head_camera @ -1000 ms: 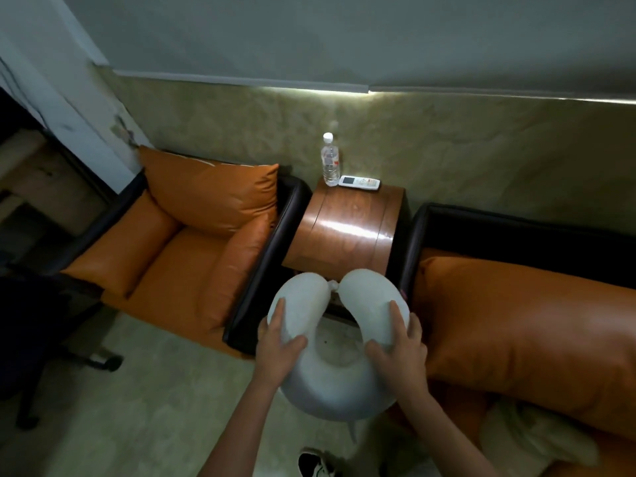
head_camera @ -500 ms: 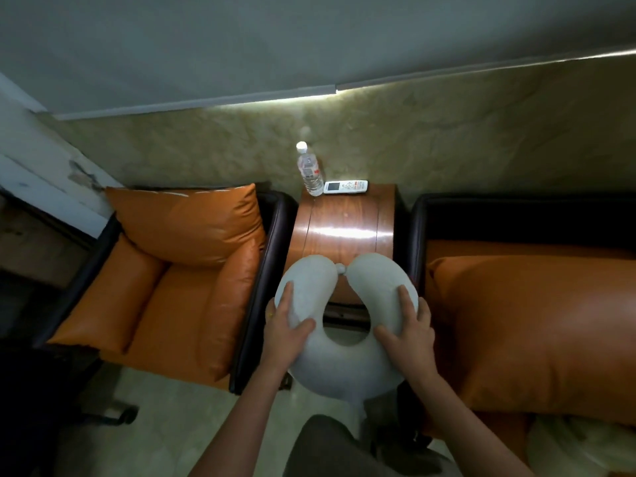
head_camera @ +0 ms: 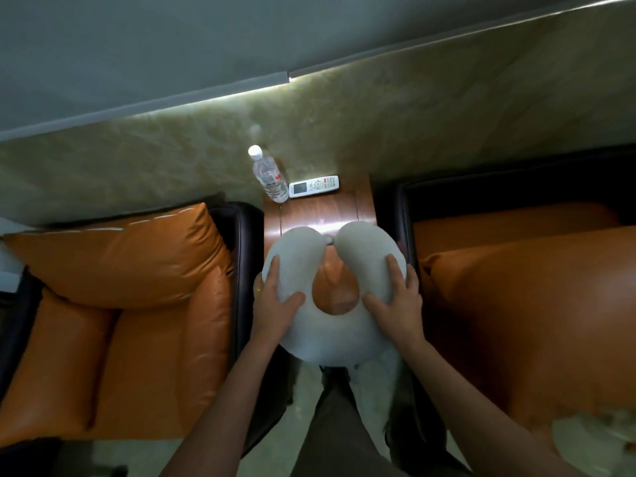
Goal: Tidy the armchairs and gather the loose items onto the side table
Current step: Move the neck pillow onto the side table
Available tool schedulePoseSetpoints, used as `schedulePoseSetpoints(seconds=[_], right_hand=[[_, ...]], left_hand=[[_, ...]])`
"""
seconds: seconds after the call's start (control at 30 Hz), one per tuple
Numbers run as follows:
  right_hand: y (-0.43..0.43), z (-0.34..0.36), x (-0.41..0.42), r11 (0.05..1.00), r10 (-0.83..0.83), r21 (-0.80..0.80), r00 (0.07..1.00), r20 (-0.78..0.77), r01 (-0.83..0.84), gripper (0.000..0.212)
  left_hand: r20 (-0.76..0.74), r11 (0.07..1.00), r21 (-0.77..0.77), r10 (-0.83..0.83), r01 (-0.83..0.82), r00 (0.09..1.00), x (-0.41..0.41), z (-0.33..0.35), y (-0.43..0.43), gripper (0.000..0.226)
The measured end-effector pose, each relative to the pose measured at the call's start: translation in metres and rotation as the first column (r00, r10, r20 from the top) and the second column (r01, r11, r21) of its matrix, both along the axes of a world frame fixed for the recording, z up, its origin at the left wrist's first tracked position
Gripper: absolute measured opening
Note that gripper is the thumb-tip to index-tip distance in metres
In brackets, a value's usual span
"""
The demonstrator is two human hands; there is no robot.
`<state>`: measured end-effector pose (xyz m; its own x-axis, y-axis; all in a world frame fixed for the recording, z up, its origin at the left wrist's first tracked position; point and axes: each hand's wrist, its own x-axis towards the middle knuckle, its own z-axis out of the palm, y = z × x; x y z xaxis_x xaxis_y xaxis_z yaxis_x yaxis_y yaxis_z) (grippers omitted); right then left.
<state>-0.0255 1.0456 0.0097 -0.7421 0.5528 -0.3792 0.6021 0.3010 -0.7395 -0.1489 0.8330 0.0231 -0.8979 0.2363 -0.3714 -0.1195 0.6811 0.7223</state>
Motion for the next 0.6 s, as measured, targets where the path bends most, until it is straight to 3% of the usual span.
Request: schedulePoseSetpoints(seconds=[0.23,0.4,0.6], right_hand=[[-0.004,-0.036,-0.102,1.0,-0.009,0.01,0.999,0.034,0.009,0.093],[-0.008,-0.074,-0.163,0.998,-0.025,0.064,0.998,0.059,0.021,0.092],[-0.022,-0.108,-0.186,0.994,-0.103,-0.033,0.99,0.098,0.107,0.091]], left_hand=[[-0.019,1.0,0.004,-0.009,0.009,1.0,-0.104,-0.043,-0.005,0.097],[0.052,1.0,0.007,0.018,-0.018,0.998,-0.159,-0.087,-0.007,0.1],[0.12,0.997,0.068,0.039,-0.047,0.992,-0.183,-0.126,-0.016,0.098]])
